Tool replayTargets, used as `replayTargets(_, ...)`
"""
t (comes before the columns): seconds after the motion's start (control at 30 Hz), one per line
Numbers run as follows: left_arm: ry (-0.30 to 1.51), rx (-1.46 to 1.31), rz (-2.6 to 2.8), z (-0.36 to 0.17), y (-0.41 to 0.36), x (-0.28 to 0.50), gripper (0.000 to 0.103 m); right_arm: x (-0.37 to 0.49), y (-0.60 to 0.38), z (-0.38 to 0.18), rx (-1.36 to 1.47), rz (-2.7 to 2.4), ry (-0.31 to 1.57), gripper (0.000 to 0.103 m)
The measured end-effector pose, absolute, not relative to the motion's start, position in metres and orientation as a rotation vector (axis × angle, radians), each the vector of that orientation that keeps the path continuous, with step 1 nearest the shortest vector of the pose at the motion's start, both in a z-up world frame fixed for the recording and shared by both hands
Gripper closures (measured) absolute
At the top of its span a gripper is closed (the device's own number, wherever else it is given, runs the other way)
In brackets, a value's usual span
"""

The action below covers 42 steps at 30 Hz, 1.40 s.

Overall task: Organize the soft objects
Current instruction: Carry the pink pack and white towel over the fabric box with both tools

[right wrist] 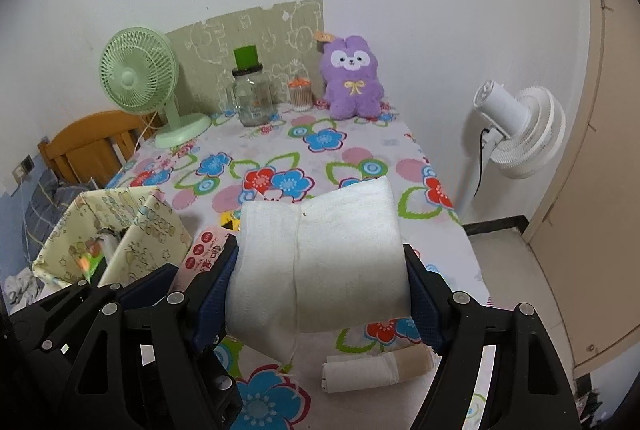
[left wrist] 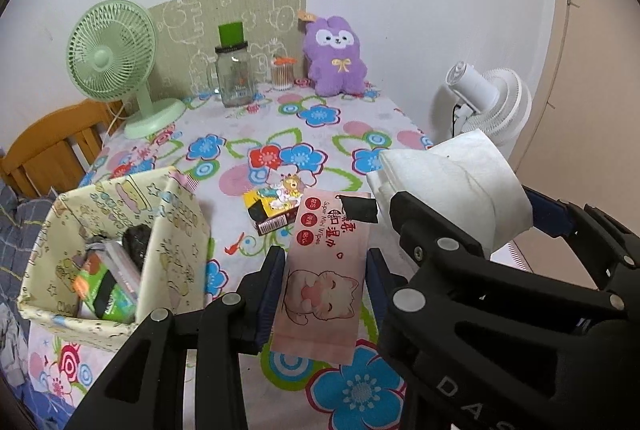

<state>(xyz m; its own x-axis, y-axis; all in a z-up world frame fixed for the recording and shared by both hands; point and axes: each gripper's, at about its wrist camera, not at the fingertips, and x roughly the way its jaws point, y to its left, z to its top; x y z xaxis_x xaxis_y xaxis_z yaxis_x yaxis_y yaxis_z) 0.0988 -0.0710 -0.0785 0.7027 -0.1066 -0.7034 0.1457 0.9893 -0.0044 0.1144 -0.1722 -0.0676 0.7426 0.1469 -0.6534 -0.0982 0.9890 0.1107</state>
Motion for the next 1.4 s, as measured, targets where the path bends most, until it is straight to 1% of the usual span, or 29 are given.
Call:
replayTargets(0.33, 0.715, 0.051, -0.144, -0.045, -0.067, 0.080, 0.061, 0.095, -0.170, -0.032, 0.082, 0.135, 0.652, 0.024)
replayTargets(0.57, 0.694, 0.051, -0.144, -0.031, -0.063, 0.076, 0.061, 0.089, -0.166, -0.015, 0.080, 0.132, 0.625, 0.024)
replayTargets(0.93, 0.691, 0.052, -0.138, -0.023, -0.055, 0.075, 0.061, 0.086, -0.158, -0.008, 0.070, 0.118, 0.610, 0.024)
replayTargets(1.4, 0.692, 0.050, -0.102, -0.022, -0.025, 0.082, 0.061, 0.098, -0.126, -0.005, 0.055, 0.139, 0.609, 0.024)
